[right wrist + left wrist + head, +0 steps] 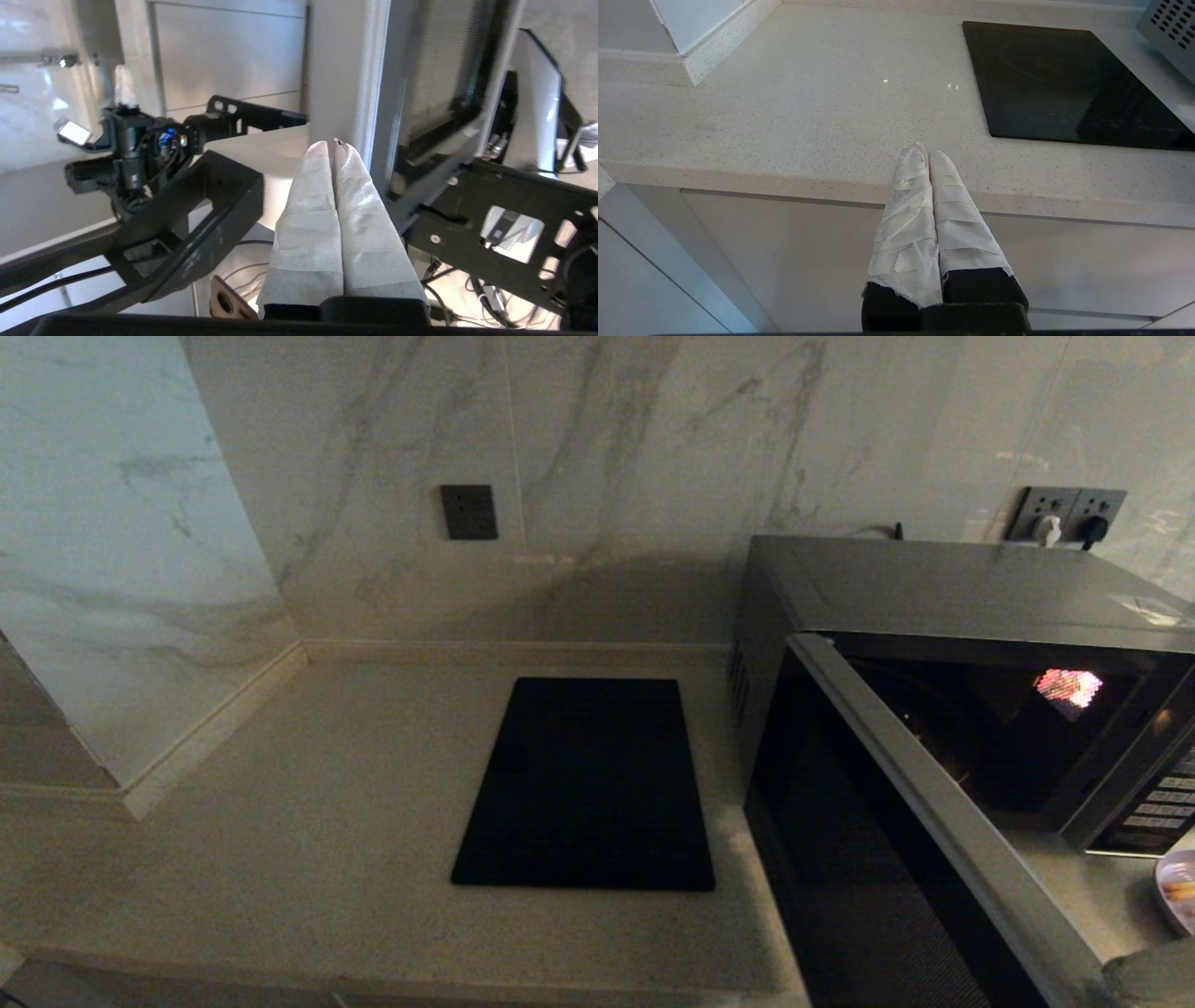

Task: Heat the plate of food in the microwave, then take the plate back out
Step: Open the microwave oven

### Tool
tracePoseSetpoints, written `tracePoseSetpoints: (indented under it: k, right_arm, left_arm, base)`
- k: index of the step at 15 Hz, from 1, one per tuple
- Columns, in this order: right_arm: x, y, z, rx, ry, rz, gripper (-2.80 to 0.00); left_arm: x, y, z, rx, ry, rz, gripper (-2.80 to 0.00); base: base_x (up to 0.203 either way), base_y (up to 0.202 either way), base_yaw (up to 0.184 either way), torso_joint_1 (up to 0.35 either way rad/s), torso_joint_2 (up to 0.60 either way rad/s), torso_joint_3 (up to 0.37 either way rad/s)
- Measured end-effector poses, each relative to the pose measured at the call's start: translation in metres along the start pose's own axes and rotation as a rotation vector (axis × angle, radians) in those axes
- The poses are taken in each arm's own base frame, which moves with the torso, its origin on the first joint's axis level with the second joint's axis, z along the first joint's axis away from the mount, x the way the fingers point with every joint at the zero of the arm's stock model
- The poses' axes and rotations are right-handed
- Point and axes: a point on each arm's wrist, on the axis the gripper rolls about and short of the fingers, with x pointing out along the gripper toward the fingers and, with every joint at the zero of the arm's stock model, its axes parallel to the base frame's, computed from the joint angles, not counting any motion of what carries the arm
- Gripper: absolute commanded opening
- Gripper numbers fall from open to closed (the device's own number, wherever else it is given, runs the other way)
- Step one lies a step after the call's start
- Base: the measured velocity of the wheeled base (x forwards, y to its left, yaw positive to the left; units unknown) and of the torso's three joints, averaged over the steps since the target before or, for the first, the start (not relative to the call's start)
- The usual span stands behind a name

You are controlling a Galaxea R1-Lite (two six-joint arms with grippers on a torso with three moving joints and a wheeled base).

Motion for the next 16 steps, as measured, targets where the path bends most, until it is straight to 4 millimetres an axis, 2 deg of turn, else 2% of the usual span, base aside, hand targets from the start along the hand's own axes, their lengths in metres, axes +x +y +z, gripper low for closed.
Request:
tracePoseSetpoints:
  k: [7, 16]
  right_arm:
    - [0.01, 0.003, 0.004, -0.008, 0.035, 0.027, -2.8]
    - [0.023, 0.002, -0.004, -0.045, 0.121, 0.067, -2.8]
  left_arm:
    - [0.0, 0.0, 0.0, 0.0, 0.0, 0.0, -2.8]
    - [0.0, 0.0, 0.0, 0.0, 0.0, 0.0, -2.8]
  base:
    - [0.0, 0.0, 0.0, 0.0, 0.0, 0.0]
    - [0.0, 0.0, 0.0, 0.0, 0.0, 0.0]
